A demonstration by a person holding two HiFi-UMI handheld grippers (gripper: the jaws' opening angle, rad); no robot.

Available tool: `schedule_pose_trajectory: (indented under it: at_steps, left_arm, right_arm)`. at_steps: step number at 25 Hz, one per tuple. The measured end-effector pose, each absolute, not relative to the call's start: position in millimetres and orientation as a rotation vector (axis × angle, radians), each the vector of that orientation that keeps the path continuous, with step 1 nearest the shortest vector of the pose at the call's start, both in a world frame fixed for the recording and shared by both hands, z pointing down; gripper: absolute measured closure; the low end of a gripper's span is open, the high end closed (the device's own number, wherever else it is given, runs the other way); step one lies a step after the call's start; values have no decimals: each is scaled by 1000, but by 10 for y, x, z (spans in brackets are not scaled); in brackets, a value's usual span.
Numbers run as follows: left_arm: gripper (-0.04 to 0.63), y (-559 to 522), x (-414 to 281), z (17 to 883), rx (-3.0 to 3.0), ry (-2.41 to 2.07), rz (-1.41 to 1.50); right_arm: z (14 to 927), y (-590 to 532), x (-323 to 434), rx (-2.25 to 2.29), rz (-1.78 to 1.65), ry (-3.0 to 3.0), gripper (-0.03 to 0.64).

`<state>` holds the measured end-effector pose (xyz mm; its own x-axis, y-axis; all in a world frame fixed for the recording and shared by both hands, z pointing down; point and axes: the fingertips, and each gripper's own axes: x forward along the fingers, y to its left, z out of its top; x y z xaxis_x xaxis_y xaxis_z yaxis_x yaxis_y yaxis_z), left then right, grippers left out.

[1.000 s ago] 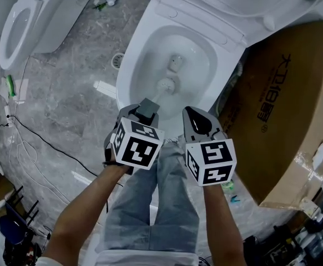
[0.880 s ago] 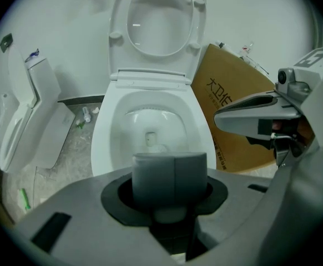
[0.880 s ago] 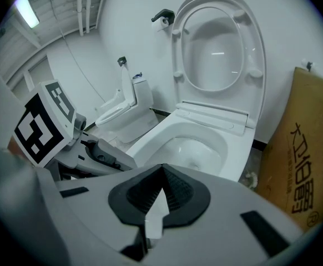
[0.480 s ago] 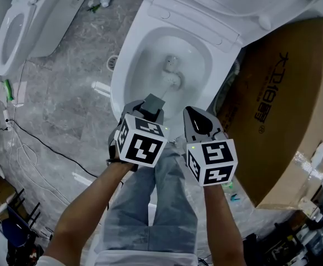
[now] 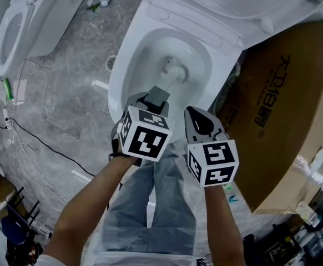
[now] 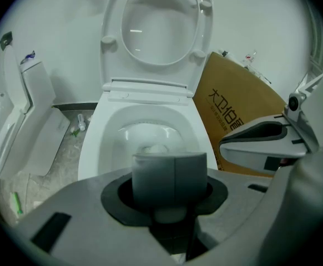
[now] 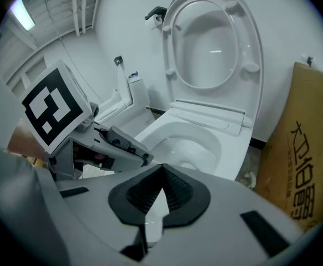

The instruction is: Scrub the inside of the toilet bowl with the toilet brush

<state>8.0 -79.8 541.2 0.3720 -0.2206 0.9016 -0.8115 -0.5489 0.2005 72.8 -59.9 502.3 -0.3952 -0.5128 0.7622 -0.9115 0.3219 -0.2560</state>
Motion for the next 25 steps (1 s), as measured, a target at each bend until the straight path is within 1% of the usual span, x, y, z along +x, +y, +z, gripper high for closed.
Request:
schedule_pose_trajectory:
  at_steps: [15, 25]
  left_arm:
    - [439, -1180, 101, 5369, 1986, -961, 1136]
    - [439, -1243, -206, 5379, 1949, -1021, 1160]
  right_arm:
    - [5075, -671, 787, 1228, 932, -2036, 618]
    - [5057, -732, 665, 1216, 919, -2057, 618]
